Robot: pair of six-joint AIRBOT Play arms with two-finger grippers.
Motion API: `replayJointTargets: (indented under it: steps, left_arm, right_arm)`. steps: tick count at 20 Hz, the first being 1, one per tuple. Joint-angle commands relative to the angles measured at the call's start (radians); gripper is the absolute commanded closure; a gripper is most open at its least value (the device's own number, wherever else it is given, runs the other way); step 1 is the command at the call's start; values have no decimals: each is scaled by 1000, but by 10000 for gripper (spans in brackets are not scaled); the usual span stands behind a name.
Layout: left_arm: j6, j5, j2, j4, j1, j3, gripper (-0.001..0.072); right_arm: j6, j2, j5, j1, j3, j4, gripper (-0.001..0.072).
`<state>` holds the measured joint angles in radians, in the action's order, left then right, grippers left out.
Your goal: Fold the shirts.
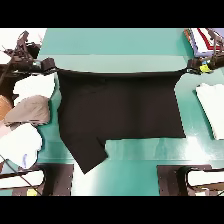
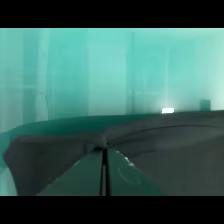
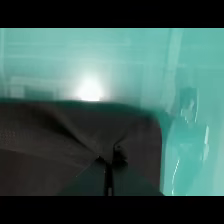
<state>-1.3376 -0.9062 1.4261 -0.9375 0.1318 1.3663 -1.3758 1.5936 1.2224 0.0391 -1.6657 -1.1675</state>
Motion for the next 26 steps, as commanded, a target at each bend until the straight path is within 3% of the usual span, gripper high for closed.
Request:
replayJointTargets:
  steps: [1,3,6,11,12,13,14,19,23,25,26]
  left_arm:
    - [35,53,109,48,1,73,686]
    - [33,-66,103,37,1,81,688]
    - [-9,-236,103,-121,-45,18,688]
    - [-43,-148,103,-188,-133,-142,684]
    - [-60,-158,103,-188,-133,-148,564]
    - [-69,-180,100,-192,-130,-148,269]
    - [-69,-216,90,-204,-122,-148,212]
    - [-195,-354,-152,-451,-102,-261,210]
    - [-245,-396,-458,-349,-102,-575,209]
    - [-297,-396,-587,-302,-102,-732,209]
    - [-319,-400,-635,-280,-102,-801,210]
  right_arm:
    - [0,105,-22,-4,-117,-5,698]
    - [1,101,20,-2,-128,-26,698]
    - [0,63,50,-2,1,-111,698]
    - [-3,19,-8,-2,213,-109,692]
    - [-16,20,5,-2,229,-97,505]
    - [-21,19,29,-1,236,-82,214]
    - [-22,14,62,0,236,-82,206]
    - [-21,-170,108,66,351,-84,207]
    - [-21,-349,63,129,521,-81,210]
    - [-21,-415,28,139,583,-80,276]
    - [-19,-444,12,139,606,-81,277]
